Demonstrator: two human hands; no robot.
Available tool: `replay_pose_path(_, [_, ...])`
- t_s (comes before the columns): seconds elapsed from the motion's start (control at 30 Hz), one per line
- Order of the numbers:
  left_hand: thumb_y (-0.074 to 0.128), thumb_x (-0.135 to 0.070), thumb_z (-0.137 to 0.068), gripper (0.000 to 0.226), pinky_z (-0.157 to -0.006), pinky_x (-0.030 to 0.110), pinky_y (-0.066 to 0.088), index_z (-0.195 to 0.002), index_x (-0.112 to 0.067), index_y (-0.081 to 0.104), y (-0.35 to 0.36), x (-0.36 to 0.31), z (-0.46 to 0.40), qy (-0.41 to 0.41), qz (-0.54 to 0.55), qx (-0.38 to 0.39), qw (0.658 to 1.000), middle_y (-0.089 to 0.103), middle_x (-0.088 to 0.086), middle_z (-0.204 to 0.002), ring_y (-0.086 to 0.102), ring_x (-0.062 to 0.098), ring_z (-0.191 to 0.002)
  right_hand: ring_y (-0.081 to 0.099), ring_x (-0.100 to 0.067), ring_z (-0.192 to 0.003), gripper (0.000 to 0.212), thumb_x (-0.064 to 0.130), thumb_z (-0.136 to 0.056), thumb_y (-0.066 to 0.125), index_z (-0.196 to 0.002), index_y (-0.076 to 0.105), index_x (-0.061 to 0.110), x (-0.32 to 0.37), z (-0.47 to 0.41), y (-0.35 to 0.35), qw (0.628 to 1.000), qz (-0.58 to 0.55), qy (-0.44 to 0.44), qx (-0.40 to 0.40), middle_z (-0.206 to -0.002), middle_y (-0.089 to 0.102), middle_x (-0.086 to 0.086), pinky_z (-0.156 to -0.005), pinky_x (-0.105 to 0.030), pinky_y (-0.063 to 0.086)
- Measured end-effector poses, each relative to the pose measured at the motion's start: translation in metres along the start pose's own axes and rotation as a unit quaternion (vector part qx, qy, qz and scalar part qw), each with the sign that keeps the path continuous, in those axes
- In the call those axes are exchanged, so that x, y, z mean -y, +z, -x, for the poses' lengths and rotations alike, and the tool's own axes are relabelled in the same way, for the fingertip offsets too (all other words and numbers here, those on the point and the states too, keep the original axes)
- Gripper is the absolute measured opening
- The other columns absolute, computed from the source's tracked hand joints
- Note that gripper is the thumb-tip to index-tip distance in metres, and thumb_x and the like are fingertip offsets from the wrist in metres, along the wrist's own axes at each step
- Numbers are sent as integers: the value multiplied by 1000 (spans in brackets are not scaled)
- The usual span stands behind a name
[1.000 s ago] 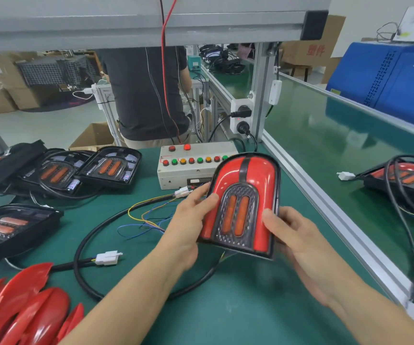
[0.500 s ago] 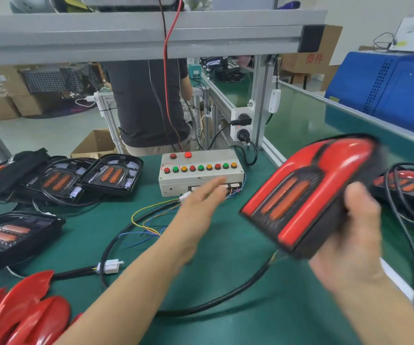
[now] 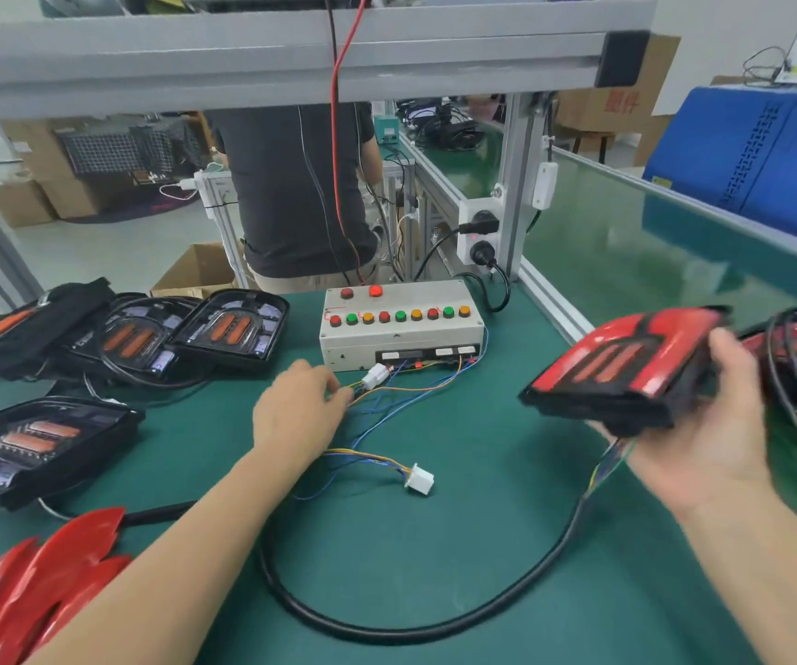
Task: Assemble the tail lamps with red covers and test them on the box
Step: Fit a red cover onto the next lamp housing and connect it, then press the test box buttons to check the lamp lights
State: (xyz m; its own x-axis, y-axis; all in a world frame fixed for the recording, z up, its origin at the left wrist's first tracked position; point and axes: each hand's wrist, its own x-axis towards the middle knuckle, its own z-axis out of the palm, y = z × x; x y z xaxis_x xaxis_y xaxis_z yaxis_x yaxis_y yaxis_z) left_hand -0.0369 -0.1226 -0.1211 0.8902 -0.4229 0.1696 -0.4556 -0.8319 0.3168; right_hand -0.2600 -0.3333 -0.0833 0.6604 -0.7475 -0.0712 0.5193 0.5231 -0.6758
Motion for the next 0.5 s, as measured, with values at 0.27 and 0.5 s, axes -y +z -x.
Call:
replay_pose_path(0.27, [59,-11,-81,12,-78,34,53,-86,-8,68,-11,-3,-13,-79,54,121,988,70,12,-91,63,31,-90,54,-13,-51,14,20,-82,50,-68,51,20,-28,-19,-18,979,134,124,-86,-59,53,2,-51,-18,52])
replay_pose_path(0.5, [67,-3,-77,20,-78,33,48,-91,-16,71,-42,3,-16,-38,199,44,978,69,5,-79,61,28,-79,57,-17,-53,13,18,-92,54,-87,64,11,-8,-33,-36,917,380,62,-100,-70,61,-9,-51,-22,48])
